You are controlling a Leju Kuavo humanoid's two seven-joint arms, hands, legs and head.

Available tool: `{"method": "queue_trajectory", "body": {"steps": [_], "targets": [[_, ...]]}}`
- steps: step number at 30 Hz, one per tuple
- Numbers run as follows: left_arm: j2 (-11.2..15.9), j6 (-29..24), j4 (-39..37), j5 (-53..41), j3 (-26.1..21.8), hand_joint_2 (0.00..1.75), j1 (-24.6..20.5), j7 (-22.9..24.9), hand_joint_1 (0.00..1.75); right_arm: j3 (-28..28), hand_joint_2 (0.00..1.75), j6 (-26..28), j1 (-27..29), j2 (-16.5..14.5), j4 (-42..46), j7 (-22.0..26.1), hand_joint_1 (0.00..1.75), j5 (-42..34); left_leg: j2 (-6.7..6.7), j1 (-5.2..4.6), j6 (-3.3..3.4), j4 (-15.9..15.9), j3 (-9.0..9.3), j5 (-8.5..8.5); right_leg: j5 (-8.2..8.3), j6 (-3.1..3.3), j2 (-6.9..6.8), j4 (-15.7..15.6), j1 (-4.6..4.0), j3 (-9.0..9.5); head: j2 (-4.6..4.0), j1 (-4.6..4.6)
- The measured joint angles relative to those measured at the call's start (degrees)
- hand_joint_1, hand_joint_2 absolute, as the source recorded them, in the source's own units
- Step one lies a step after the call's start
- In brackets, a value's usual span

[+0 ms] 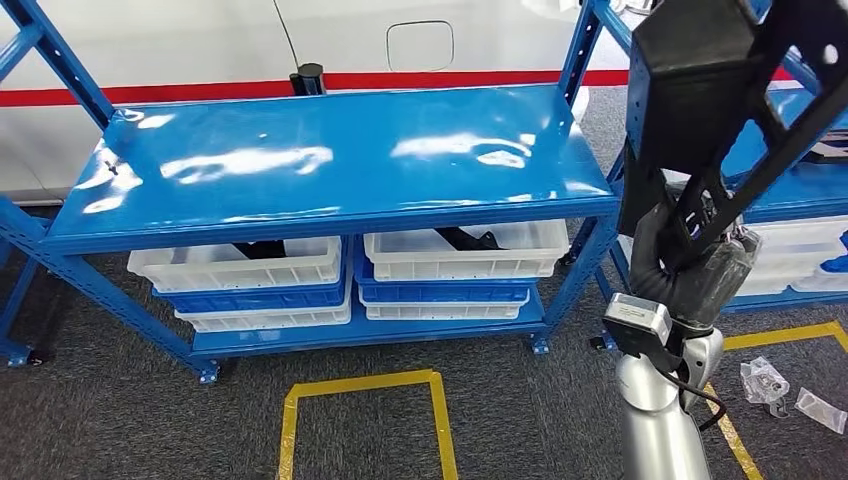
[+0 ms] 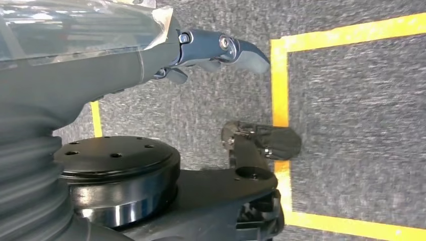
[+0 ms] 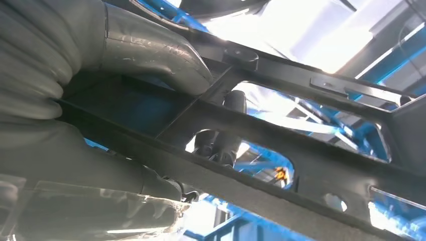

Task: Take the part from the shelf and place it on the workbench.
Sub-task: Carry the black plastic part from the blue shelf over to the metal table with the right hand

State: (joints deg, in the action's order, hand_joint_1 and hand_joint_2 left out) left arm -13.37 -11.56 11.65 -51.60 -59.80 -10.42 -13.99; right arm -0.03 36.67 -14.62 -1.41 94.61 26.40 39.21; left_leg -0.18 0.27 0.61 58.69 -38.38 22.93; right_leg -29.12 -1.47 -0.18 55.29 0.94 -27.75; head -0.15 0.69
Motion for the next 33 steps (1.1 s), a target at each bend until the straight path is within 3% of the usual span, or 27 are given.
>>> {"method": "queue_trajectory", "body": {"steps": [1,3,4,5,6,9,11,13,15,17,19,20,21,23,25,26,28,30,31,33], "targets": [[0.0,0.0,0.0,0.0,0.0,1.75,0.0,0.0,0.0,0.0,1.75,0.0,0.0,-0.1,0.0,0.0,1.75,0.0,-0.03,0.1,-0.33,2.1,-0.88,2.16,0.59,0.46,-0.07,-0.1,0.35,-0.35,0.0,0.14],[0.1,0.0,0.0,0.0,0.0,1.75,0.1,0.0,0.0,0.0,1.75,0.0,0.0,-0.2,0.0,0.0,1.75,0.0,-0.04,0.36,-0.98,9.6,-3.33,7.45,1.53,0.92,-0.19,0.0,0.4,-1.34,0.0,0.38],[0.1,0.0,0.0,0.0,0.0,1.75,0.1,0.0,0.0,0.0,1.75,0.0,0.0,-0.3,0.0,0.0,1.75,0.0,-0.04,0.5,-1.31,13.3,-4.28,9.07,1.9,0.83,-0.22,0.0,0.42,-1.88,0.0,0.43],[0.1,0.0,0.0,0.0,0.0,1.75,0.2,0.0,0.0,0.0,1.75,0.0,0.0,-0.3,-0.1,0.0,1.75,0.0,-0.02,0.68,-1.61,15.5,-4.43,9.57,2.22,0.64,-0.24,0.1,0.49,-2.39,0.0,0.43],[0.1,0.0,0.0,0.0,0.0,1.75,0.2,0.0,0.0,0.0,1.75,0.0,0.1,-0.3,-0.1,0.0,1.75,0.0,0.01,0.9,-1.87,15.3,-3.47,9.01,2.46,0.45,-0.25,0.3,0.63,-2.82,0.0,0.43],[0.2,0.0,0.0,0.0,0.0,1.75,0.2,0.0,0.0,0.0,1.75,0.0,0.0,-0.4,-0.1,-0.1,1.75,0.0,-0.02,1.61,-2.63,4.8,3.95,5.32,2.71,-0.17,-0.25,1.2,0.97,-3.88,0.0,0.63],[0.2,0.0,0.0,0.0,0.0,1.75,0.2,0.0,0.0,0.0,1.75,0.0,0.0,-0.4,-0.1,-0.1,1.75,0.0,-0.24,1.49,-2.6,0.4,6.4,4.73,2.97,-0.96,-0.23,1.8,0.72,-4.61,0.0,0.78],[0.2,0.0,0.0,0.0,0.0,1.75,0.2,0.0,0.0,0.0,1.75,0.0,0.0,-0.4,-0.1,-0.1,1.75,0.0,-0.37,1.04,-1.88,0.0,6.13,4.63,3.54,-2.02,-0.19,1.7,0.6,-5.02,0.0,0.82],[0.2,0.0,0.0,0.0,0.0,1.75,0.2,0.0,0.0,0.0,1.75,0.0,0.0,-0.4,-0.1,-0.1,1.75,0.0,-0.23,0.94,-0.5,-0.6,5.71,3.96,2.72,-2.43,-0.18,2.5,0.76,-5.9,0.0,0.7],[0.2,0.0,0.0,0.0,0.0,1.75,0.1,0.0,0.0,0.0,1.75,0.0,0.0,-0.3,-0.1,-0.1,1.75,0.0,-0.05,0.97,0.9,-1.1,5.06,3.15,-0.59,-2.09,-0.13,7.6,0.79,-8.2,0.0,0.38],[0.2,0.0,0.0,0.0,0.0,1.75,0.2,0.0,0.0,0.0,1.75,0.0,0.1,-0.3,-0.2,-0.1,1.75,0.0,0.05,0.7,1.66,-1.1,4.21,2.57,-4.1,-1.86,-0.08,15.5,0.6,-10.97,0.0,0.17],[0.2,0.0,0.0,0.0,0.0,1.75,0.2,0.0,0.0,0.0,1.75,0.0,0.1,-0.3,-0.2,-0.1,1.75,0.0,0.08,0.5,1.88,-1.1,3.88,2.33,-4.84,-1.96,-0.07,17.9,0.47,-11.5,0.0,0.13],[0.2,0.0,0.0,0.0,0.0,1.75,0.2,0.0,0.0,0.0,1.75,0.0,0.2,-0.3,-0.3,-0.1,1.75,0.0,0.08,0.28,2.02,-1.1,3.67,2.13,-4.67,-2.12,-0.06,18.0,0.3,-10.97,0.0,0.12],[0.2,0.0,0.0,0.0,0.0,1.75,0.3,0.0,0.0,0.0,1.75,0.0,0.1,-0.3,-0.3,-0.1,1.75,0.0,0.01,-0.16,2.13,-1.1,3.55,1.87,-2.01,-2.11,0.03,11.4,-0.41,-6.83,0.0,0.07],[0.0,0.0,0.0,0.0,0.0,1.75,0.2,0.0,0.0,0.0,1.75,0.0,0.0,-0.3,-0.3,-0.1,1.75,0.0,0.02,-0.45,1.98,-1.1,3.43,1.6,0.01,-0.96,0.08,3.2,-1.34,-2.22,0.0,0.2],[-0.1,0.0,0.0,0.0,0.0,1.75,0.2,0.0,0.0,0.0,1.75,0.0,-0.1,-0.3,-0.3,-0.1,1.75,0.0,0.05,-0.4,1.73,-1.1,3.29,1.33,0.34,-0.42,0.1,0.9,-1.7,-1.03,0.0,0.25],[-0.3,0.0,-0.1,0.0,0.0,1.75,0.2,0.0,0.0,0.0,1.75,0.0,-0.2,-0.2,-0.3,-0.1,1.75,0.0,0.07,-0.11,1.02,-1.5,3.04,0.6,0.72,0.0,0.09,-0.6,-2.03,-0.56,0.0,0.29],[-0.4,0.0,-0.1,0.0,0.0,1.75,0.2,0.0,0.0,0.0,1.75,0.0,-0.2,-0.2,-0.3,-0.1,1.75,0.0,0.0,-0.04,0.35,-1.4,2.57,1.09,1.93,0.26,-0.02,-1.7,-1.25,-0.43,0.0,0.27],[-0.4,0.0,-0.1,0.0,0.0,1.75,0.2,0.0,0.0,0.0,1.75,0.0,-0.3,-0.3,-0.3,-0.1,1.75,0.0,-0.05,-0.08,0.05,-0.2,1.98,2.32,2.48,0.41,-0.17,-2.3,-0.79,-0.38,0.0,0.34],[-0.3,0.0,-0.1,0.0,-0.1,1.75,0.3,0.0,0.0,0.0,1.75,0.0,-0.3,-0.4,-0.3,-0.1,1.75,0.0,-0.08,0.08,-0.64,6.4,-0.51,6.51,2.87,0.57,-0.5,-2.3,-0.32,-0.64,0.0,0.6]]}}
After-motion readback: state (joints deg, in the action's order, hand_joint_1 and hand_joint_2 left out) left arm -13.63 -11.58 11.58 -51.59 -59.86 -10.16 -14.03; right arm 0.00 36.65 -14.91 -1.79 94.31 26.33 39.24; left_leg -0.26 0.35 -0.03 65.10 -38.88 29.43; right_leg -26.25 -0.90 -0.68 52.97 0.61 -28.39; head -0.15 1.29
